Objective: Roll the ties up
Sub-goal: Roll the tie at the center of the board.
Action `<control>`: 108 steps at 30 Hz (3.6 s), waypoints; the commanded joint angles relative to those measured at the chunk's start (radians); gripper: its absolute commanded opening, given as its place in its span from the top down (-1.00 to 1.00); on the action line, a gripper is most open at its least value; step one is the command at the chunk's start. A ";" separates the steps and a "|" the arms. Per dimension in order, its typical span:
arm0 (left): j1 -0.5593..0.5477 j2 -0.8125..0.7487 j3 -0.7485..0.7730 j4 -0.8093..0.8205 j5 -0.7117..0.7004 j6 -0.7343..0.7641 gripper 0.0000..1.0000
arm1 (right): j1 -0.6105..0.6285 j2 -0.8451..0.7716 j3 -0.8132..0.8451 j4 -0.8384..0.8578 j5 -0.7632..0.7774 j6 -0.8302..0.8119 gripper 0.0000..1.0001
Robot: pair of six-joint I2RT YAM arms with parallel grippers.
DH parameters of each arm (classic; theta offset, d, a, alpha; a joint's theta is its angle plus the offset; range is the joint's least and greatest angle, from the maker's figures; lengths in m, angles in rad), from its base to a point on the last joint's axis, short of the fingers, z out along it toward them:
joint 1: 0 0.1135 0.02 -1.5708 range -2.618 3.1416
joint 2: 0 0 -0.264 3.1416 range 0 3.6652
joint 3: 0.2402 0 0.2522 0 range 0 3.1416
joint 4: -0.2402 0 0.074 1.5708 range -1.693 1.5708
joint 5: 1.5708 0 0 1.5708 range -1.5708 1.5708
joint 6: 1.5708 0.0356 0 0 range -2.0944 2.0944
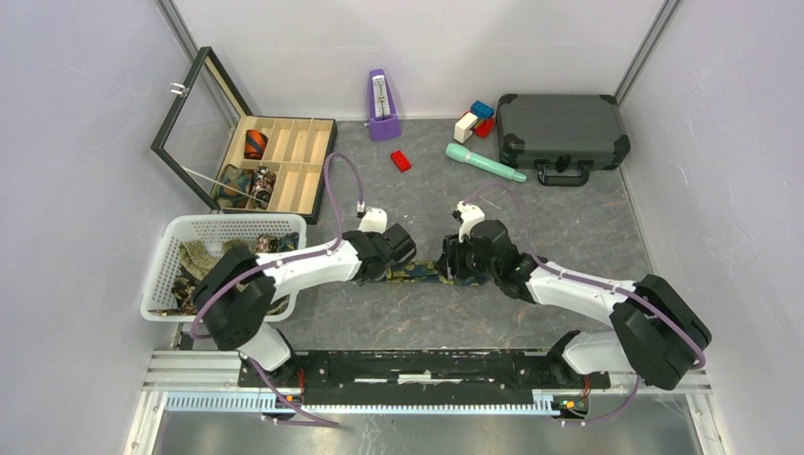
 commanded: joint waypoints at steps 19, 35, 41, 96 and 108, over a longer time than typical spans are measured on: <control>-0.140 0.412 0.295 -0.248 -0.117 -0.005 0.54 | -0.061 -0.174 -0.048 -0.050 0.032 -0.032 -0.03; -0.167 0.504 0.361 -0.246 -0.001 0.040 0.24 | -0.072 -0.214 -0.048 -0.075 0.030 -0.038 -0.03; -0.167 0.485 0.366 -0.247 0.034 0.054 0.06 | -0.073 -0.216 -0.040 -0.080 0.030 -0.039 -0.03; -0.181 0.334 0.448 -0.285 0.107 0.097 -0.30 | -0.073 0.097 -0.141 0.168 -0.033 0.001 0.19; -0.178 0.292 0.424 -0.259 0.092 0.099 -0.03 | -0.074 0.030 -0.074 0.081 -0.020 -0.019 0.16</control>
